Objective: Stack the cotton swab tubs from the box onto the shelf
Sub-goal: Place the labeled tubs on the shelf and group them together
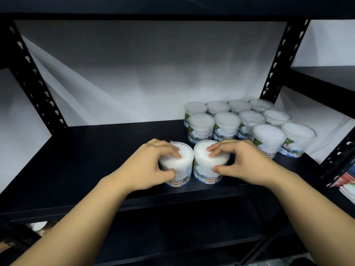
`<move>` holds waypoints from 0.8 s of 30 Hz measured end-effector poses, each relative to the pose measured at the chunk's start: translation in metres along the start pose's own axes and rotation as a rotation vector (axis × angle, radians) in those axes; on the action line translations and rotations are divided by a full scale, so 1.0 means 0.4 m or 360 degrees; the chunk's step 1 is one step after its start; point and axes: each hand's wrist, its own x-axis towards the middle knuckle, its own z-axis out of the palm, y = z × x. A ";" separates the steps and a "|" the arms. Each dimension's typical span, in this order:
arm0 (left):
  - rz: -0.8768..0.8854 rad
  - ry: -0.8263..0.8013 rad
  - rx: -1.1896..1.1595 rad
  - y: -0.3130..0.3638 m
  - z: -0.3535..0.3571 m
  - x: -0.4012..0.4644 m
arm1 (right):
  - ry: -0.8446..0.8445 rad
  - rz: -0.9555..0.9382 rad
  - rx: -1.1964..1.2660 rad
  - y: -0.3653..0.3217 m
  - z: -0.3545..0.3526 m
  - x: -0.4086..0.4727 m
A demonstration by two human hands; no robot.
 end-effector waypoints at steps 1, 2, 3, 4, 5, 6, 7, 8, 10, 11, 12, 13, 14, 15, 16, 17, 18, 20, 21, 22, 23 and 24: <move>0.0005 -0.0002 -0.0003 0.009 0.010 0.012 | -0.0008 0.0009 -0.0007 0.014 -0.013 -0.005; 0.0012 -0.0004 -0.0005 0.017 0.020 0.025 | -0.0010 0.0008 -0.0016 0.028 -0.025 -0.010; 0.0019 -0.0007 -0.0007 0.025 0.031 0.038 | -0.0006 -0.0001 -0.0030 0.042 -0.037 -0.016; 0.0025 -0.0007 -0.0011 0.033 0.042 0.051 | 0.0001 -0.0010 -0.0043 0.056 -0.048 -0.022; 0.0029 -0.0002 -0.0017 0.041 0.053 0.064 | 0.0008 -0.0017 -0.0054 0.070 -0.059 -0.027; 0.0032 0.0006 -0.0023 0.048 0.065 0.077 | 0.0012 -0.0021 -0.0068 0.085 -0.070 -0.031; 0.0031 0.0013 -0.0025 0.055 0.076 0.090 | 0.0014 -0.0028 -0.0091 0.100 -0.081 -0.035; 0.0031 0.0016 -0.0023 0.062 0.088 0.103 | 0.0016 -0.0037 -0.0126 0.117 -0.091 -0.037; 0.0027 0.0012 -0.0013 0.073 0.110 0.127 | 0.0024 -0.0064 -0.0212 0.150 -0.110 -0.037; 0.0021 0.0008 -0.0009 0.076 0.120 0.138 | 0.0030 -0.0070 -0.0245 0.167 -0.119 -0.036; 0.0013 0.0008 -0.0008 0.077 0.129 0.149 | 0.0041 -0.0073 -0.0274 0.181 -0.127 -0.035; 0.0000 0.0012 -0.0016 0.078 0.138 0.159 | 0.0056 -0.0071 -0.0293 0.194 -0.134 -0.033; -0.0014 0.0020 -0.0030 0.080 0.146 0.169 | 0.0069 -0.0066 -0.0298 0.205 -0.140 -0.032; -0.0025 0.0029 -0.0038 0.082 0.154 0.177 | 0.0078 -0.0059 -0.0292 0.216 -0.146 -0.030; -0.0028 0.0040 -0.0037 0.084 0.160 0.186 | 0.0083 -0.0055 -0.0285 0.226 -0.150 -0.028; -0.0029 0.0049 -0.0031 0.087 0.165 0.193 | 0.0086 -0.0053 -0.0280 0.236 -0.154 -0.025; -0.0029 0.0056 -0.0024 0.090 0.170 0.200 | 0.0088 -0.0049 -0.0277 0.244 -0.157 -0.022; -0.0034 0.0065 -0.0009 0.095 0.177 0.212 | 0.0100 -0.0051 -0.0258 0.260 -0.160 -0.017; -0.0039 0.0073 -0.0004 0.094 0.179 0.216 | 0.0108 -0.0054 -0.0242 0.266 -0.161 -0.014; -0.0042 0.0083 0.0000 0.093 0.181 0.220 | 0.0116 -0.0058 -0.0226 0.270 -0.162 -0.011; -0.0044 0.0093 0.0008 0.092 0.184 0.224 | 0.0126 -0.0062 -0.0214 0.275 -0.161 -0.007; -0.0044 0.0104 0.0018 0.091 0.185 0.228 | 0.0133 -0.0068 -0.0210 0.280 -0.162 -0.003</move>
